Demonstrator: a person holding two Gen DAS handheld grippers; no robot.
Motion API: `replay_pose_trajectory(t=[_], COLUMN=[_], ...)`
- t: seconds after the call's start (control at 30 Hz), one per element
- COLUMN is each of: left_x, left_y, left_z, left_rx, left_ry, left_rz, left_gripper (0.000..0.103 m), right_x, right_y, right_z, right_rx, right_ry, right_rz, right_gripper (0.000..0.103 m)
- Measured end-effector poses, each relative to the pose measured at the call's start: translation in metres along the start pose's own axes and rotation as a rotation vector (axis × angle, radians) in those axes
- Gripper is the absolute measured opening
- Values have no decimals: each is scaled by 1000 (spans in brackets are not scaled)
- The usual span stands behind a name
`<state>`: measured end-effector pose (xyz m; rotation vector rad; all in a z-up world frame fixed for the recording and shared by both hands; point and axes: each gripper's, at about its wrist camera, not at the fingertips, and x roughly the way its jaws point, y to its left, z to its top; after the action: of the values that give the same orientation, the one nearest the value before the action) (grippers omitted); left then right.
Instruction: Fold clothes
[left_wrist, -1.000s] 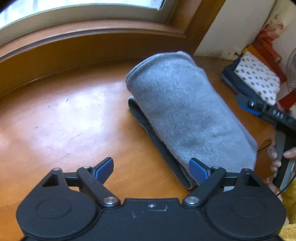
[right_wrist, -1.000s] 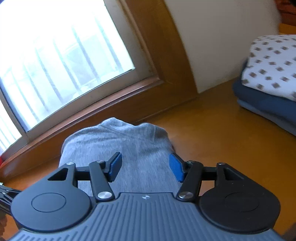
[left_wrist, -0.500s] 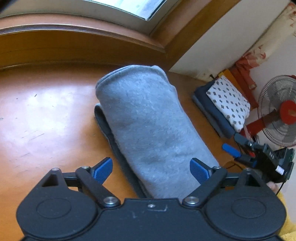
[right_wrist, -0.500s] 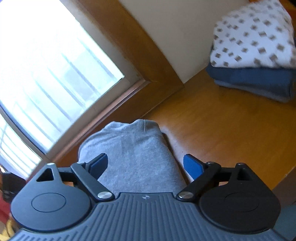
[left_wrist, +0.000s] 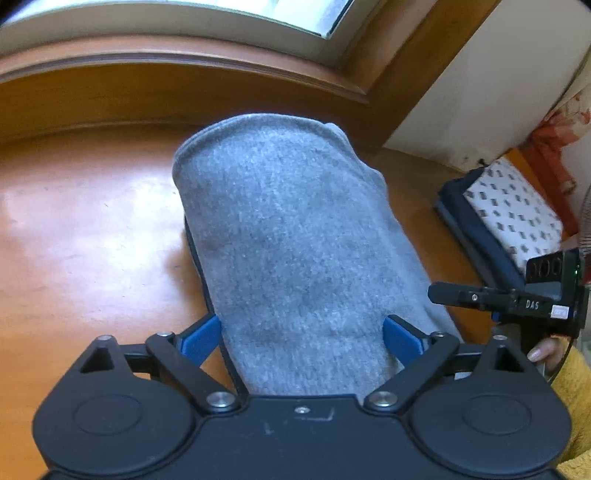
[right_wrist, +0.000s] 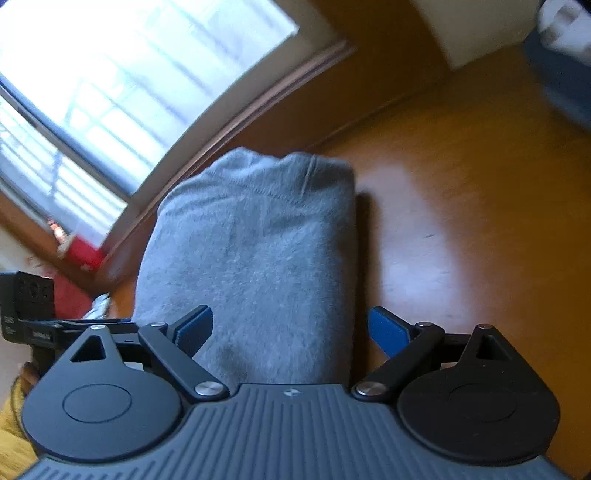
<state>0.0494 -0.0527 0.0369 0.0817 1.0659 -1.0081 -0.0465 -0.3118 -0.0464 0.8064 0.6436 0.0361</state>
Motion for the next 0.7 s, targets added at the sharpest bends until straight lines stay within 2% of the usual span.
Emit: replay_pose_trajectory(t=[0.1, 0.17, 0.3, 0.43, 0.5, 0.7], left_x=[-4, -7, -10, -14, -16, -26], left_y=[1, 3, 14, 25, 32, 48], left_z=[-4, -7, -10, -12, -11, -6], left_rx=[-9, -12, 17, 51, 100, 340], left_ry=[-7, -8, 2, 12, 23, 73], left_rz=[20, 26, -13, -54, -86, -167], left_gripper=[95, 95, 95, 96, 96, 96], right_x=[9, 8, 4, 6, 7, 17], right_y=[-2, 0, 7, 25, 37, 85], right_z=[-2, -7, -23, -50, -65, -120], right_rx=[19, 27, 47, 48, 52, 144], right_ry=[-16, -47, -119, -213, -275, -545], right_rz=[59, 56, 18, -70, -124, -313], right_gripper=[94, 94, 94, 94, 94, 94])
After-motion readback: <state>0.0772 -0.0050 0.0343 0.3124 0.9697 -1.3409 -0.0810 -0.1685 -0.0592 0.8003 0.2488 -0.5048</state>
